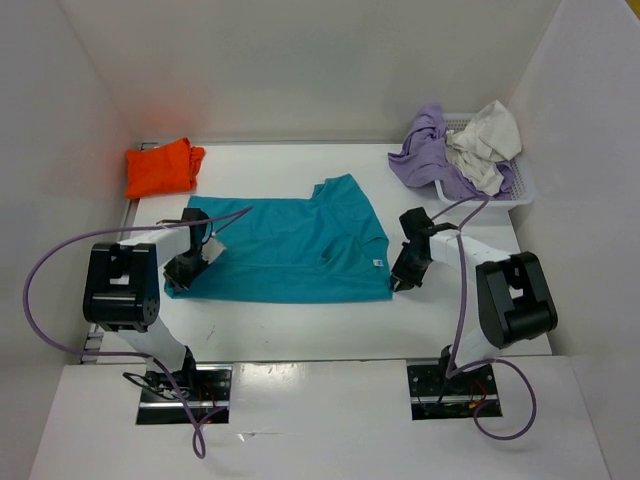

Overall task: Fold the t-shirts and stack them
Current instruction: Fold the flattened tshirt in 1/3 of the way, then grap the side of the flattened tshirt furthest away from the robot with both arms

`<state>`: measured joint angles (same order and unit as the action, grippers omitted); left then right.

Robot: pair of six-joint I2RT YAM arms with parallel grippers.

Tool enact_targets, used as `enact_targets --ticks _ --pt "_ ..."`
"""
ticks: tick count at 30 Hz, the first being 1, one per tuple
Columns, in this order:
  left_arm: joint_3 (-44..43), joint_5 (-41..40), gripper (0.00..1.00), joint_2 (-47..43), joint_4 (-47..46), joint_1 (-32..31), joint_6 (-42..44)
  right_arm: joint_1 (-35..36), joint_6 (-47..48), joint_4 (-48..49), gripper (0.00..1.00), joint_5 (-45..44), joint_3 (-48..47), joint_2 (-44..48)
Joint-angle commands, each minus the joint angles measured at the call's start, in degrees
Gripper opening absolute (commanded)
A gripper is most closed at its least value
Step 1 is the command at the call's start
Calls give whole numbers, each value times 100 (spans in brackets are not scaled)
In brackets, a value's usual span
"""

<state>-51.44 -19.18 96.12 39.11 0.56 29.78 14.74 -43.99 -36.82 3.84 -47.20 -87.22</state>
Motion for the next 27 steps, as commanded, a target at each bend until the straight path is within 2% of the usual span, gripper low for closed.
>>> enact_targets --ticks 1,3,6,10,13,18,19,20,22,26,27 --pt "240 256 30 109 -414 67 81 -50 100 -185 25 -50 -158 -321" --pt "178 257 48 109 -274 67 2 -50 101 -246 37 -50 -210 -322" --pt "-23 310 59 48 8 67 -138 -50 31 -465 49 -50 -394 99" --pt "-785 414 64 -101 770 365 -280 -50 275 -993 49 -489 -1219 583" --pt "-1428 590 67 -233 1335 559 -333 2 601 -994 50 -323 -2159 444" --pt "-2729 652 76 -286 1573 788 -333 187 1436 -862 55 -252 -4285 -1189" --pt "-3096 652 76 -234 1434 788 -333 187 1532 -862 56 -321 -4602 -1479" --pt "-3231 722 78 -164 1276 788 -393 187 1647 -801 56 -322 -5223 -1769" --pt "-3425 837 78 29 591 788 -481 240 1946 -801 57 -506 -5841 -2700" --pt "-4117 1187 78 696 -516 788 -1033 240 2359 -1265 57 -804 -8388 -4493" --pt "-4224 1249 78 837 -614 788 -1149 292 2412 -1440 58 -901 -8933 -5271"
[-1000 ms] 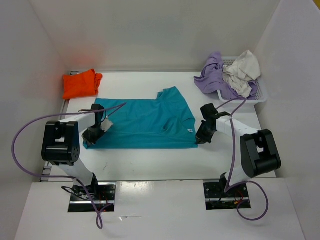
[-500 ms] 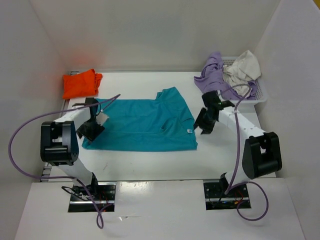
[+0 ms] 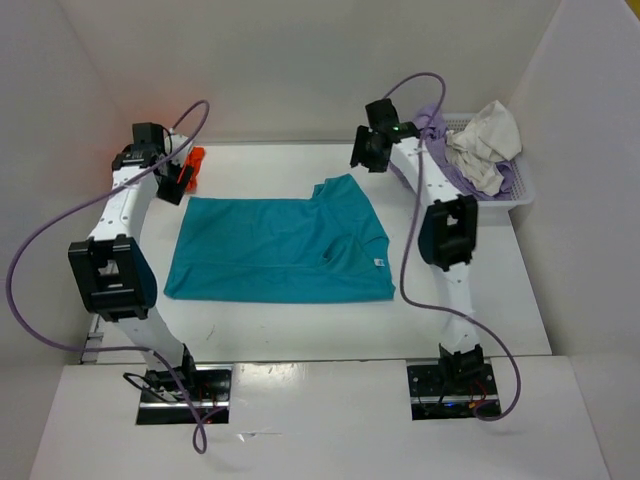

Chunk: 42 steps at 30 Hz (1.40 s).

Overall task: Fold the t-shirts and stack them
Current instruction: Grap the side of the flattened tshirt furthest away from the robot with both arms

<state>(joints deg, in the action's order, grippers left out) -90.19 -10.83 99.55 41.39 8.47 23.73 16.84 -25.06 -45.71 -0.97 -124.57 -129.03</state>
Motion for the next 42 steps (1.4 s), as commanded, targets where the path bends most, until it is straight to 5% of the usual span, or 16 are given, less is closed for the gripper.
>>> enact_targets --ticks 1,6,22,31,35,40,42 --pt "-446 476 78 783 -921 -3 -658 83 520 -788 61 -526 -2549 -1515" --pt "-465 373 77 1417 -1553 -3 -1072 30 440 -851 67 -272 -3537 -2450" --pt "-657 757 77 2657 -2276 50 -1520 188 493 -641 69 343 -3416 -3181" --pt "-1071 916 59 3106 -2064 50 -1573 135 493 -641 29 396 -3249 -3119" --pt "-1123 1117 42 3106 -1907 50 -1520 135 554 -641 23 396 -3135 -2944" --pt "-790 1312 35 2905 -1678 50 -1344 135 607 -693 21 282 -2950 -2716" --pt "-632 1372 19 2825 -1678 50 -1274 135 607 -693 11 334 -2950 -2662"
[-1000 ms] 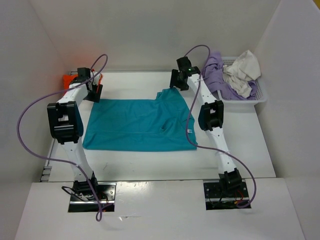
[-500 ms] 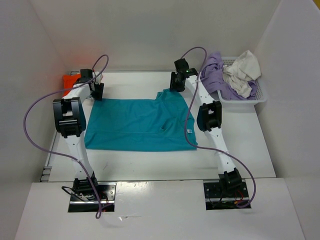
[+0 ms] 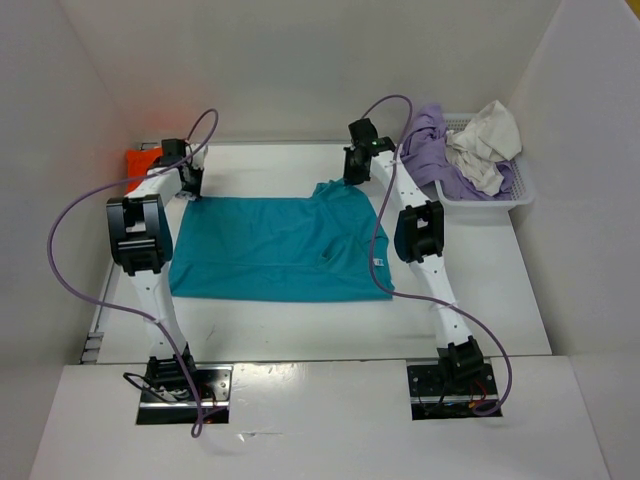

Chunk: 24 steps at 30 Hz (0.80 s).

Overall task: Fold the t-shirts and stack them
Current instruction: Grap the side of the flattened tshirt furthest away from the robot with both arms

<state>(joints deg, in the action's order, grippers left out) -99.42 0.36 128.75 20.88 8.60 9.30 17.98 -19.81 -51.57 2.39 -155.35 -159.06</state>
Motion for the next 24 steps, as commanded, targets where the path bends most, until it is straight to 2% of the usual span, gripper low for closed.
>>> enact_targets --ticks 1,2,3,6,11,13,14,15,17,18,24 --pt "361 254 13 -148 373 36 221 22 83 -108 6 -2 128 402" --pt "362 254 7 -148 373 36 221 22 83 -168 0 -2 128 402" --pt "362 254 0 -218 373 36 221 22 83 -169 0 -2 128 472" --pt "423 306 0 -516 373 36 405 22 83 -326 0 112 233 771" --pt "1204 175 0 -1491 -136 36 967 337 250 -521 0 7 1022 1858" --pt "1705 175 0 -2027 -251 36 1319 443 303 -267 0 -64 1864 2325" --pt "1872 175 0 -2194 -304 36 1442 496 303 -118 0 -116 2233 2867" --pt "2012 175 0 -2501 -304 36 1643 557 303 232 0 -116 3046 3151" --pt "2426 123 0 -2740 -304 -16 1811 558 128 576 0 -116 3877 3696" --pt "2557 61 0 -2924 -304 -16 1864 558 127 682 0 -64 4585 4151" --pt "3313 -80 0 -3391 -322 -16 1865 663 -180 1105 0 -11 6524 5330"
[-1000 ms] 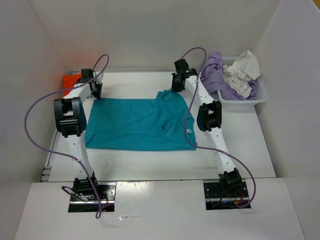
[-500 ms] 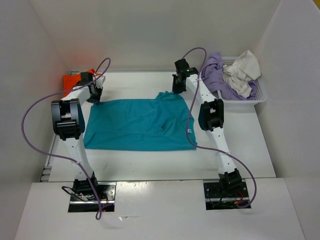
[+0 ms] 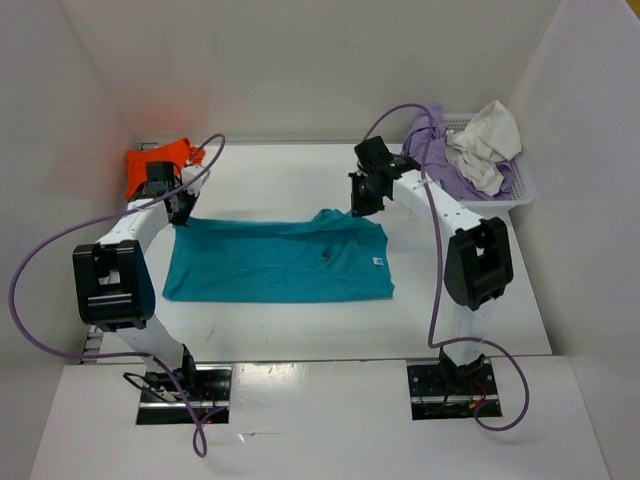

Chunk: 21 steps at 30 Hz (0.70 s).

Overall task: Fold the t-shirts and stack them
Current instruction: Fold the other side of the tshirt into a rectangle

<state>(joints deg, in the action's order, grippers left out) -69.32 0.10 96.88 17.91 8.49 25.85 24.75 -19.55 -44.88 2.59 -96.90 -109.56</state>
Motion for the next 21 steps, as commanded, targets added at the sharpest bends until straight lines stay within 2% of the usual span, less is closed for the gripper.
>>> enact_targets --ticks 1,4,8,13,19,21 --pt "383 -54 0 -283 -25 -5 210 -14 -268 584 0 -30 890 539" --pt "664 -54 0 -556 -25 -5 210 -14 -444 875 0 -30 1647 1119" --pt "946 -177 0 -749 -77 -5 342 38 -673 1112 0 101 2288 1428" --pt "1157 -230 0 -872 -130 -5 342 433 -988 1351 0 163 2676 1428" --pt "1360 -344 1 -873 -183 -5 456 434 -1174 1465 0 163 3151 1534" --pt "1526 -344 2 -873 -183 -5 509 434 -1235 1465 7 216 3344 1534"
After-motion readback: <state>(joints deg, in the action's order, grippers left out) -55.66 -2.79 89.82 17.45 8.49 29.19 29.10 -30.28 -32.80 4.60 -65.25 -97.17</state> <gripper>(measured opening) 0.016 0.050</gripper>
